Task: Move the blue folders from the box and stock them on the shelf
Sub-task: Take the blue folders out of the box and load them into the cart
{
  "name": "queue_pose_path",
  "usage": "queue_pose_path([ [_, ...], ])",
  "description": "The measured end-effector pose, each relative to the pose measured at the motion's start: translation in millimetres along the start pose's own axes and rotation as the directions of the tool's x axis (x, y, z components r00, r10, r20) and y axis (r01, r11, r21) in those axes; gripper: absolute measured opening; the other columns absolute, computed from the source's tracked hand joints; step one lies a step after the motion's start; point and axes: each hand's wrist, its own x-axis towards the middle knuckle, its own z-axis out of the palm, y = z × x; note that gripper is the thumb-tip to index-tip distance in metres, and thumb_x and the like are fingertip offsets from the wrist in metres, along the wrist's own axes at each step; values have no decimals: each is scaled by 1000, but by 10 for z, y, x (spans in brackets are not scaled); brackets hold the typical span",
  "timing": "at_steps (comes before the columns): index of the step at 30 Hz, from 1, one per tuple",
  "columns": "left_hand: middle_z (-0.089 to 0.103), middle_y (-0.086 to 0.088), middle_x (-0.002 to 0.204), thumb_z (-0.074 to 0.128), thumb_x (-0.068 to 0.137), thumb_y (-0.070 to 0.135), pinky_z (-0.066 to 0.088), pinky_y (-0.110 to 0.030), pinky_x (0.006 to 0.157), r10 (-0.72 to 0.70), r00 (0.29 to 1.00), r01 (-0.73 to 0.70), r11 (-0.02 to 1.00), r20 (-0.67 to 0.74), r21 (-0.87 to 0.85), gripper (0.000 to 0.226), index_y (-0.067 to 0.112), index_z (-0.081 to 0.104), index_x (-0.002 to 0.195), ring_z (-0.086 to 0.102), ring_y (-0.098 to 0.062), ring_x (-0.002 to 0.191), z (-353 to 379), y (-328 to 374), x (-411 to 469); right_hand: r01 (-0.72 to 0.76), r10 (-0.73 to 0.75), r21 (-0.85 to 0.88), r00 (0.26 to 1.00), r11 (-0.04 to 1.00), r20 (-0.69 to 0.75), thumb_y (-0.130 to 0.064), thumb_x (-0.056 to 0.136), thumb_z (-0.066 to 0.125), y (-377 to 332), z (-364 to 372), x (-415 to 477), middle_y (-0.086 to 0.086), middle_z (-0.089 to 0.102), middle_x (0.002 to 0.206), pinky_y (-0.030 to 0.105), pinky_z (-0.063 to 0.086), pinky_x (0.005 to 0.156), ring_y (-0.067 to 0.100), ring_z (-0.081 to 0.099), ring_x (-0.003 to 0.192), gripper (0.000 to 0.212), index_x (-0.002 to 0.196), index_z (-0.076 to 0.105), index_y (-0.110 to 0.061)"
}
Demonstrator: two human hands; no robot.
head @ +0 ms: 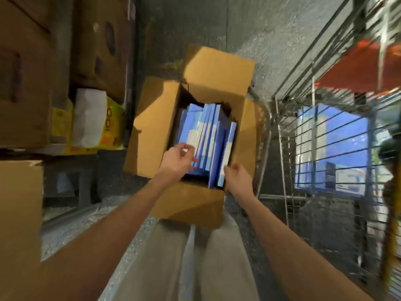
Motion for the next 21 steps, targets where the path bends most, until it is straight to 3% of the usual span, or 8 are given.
queue_pose_path([
  [4, 75, 0, 85, 53, 102, 31, 50, -28, 51, -42, 998, 42, 999, -41, 3, 22, 14, 62, 112, 70, -16, 58, 293, -319, 558, 14, -13, -52, 1000, 999, 18, -53, 97, 53, 217, 337, 754, 16, 45, 150, 43, 43, 107, 35, 48, 132, 77, 152, 29, -4],
  [7, 74, 7, 80, 53, 99, 34, 46, -25, 51, -64, 996, 69, 995, -68, 76, 15, 23, 63, 101, 71, -16, 65, 506, -640, 999, -9, 12, -80, 999, 997, 31, -63, 88, 60, 450, 555, 1347, 15, 46, 149, 46, 41, 109, 34, 47, 134, 96, 153, 24, -3],
  [9, 73, 7, 92, 53, 99, 35, 48, -23, 57, -36, 996, 49, 984, -80, 173, 18, 25, 64, 108, 69, -15, 74, 572, -819, 1215, -67, 69, -50, 996, 997, 47, -88, 68, 57, 592, 701, 1713, 6, 59, 122, 40, 51, 91, 23, 61, 103, 116, 150, 31, -9],
  [10, 71, 7, 100, 52, 99, 36, 47, -21, 60, -11, 998, 27, 970, -69, 241, 22, 25, 64, 115, 67, -13, 78, 598, -899, 1304, -83, 84, -41, 996, 996, 32, -99, 54, 52, 677, 785, 1890, 0, 56, 105, 34, 50, 80, 14, 57, 82, 123, 142, 39, -14],
  [11, 69, 7, 108, 52, 100, 36, 46, -20, 66, 14, 999, 2, 953, -52, 302, 27, 26, 62, 122, 64, -11, 86, 634, -998, 1406, -90, 91, -31, 995, 995, 33, -104, 46, 50, 755, 875, 2025, -2, 52, 105, 31, 47, 78, 12, 52, 77, 124, 136, 40, -19],
  [14, 64, 2, 128, 51, 101, 36, 39, -22, 82, 45, 999, -37, 924, -12, 382, 35, 25, 57, 133, 59, -15, 111, 749, -1256, 1625, -79, 79, 0, 995, 997, 52, -97, 52, 58, 819, 1072, 2182, 6, 41, 151, 47, 50, 100, 33, 56, 121, 142, 158, 8, -16],
  [17, 62, 1, 129, 51, 102, 37, 40, -23, 82, 45, 999, -32, 925, -27, 379, 35, 22, 57, 133, 57, -12, 107, 770, -1370, 1729, -59, 59, 43, 998, 997, 3, -88, 60, 64, 804, 1126, 2246, 8, 30, 160, 50, 43, 109, 35, 42, 139, 137, 159, 4, -16],
  [21, 63, 1, 128, 51, 102, 39, 44, -26, 82, 63, 997, -46, 923, -33, 381, 35, 20, 57, 132, 59, -16, 112, 770, -1529, 1816, 15, -13, 131, 1000, 991, -18, -65, 79, 70, 923, 1155, 2390, 2, 49, 147, 28, 38, 107, 19, 47, 130, 95, 152, 34, -16],
])
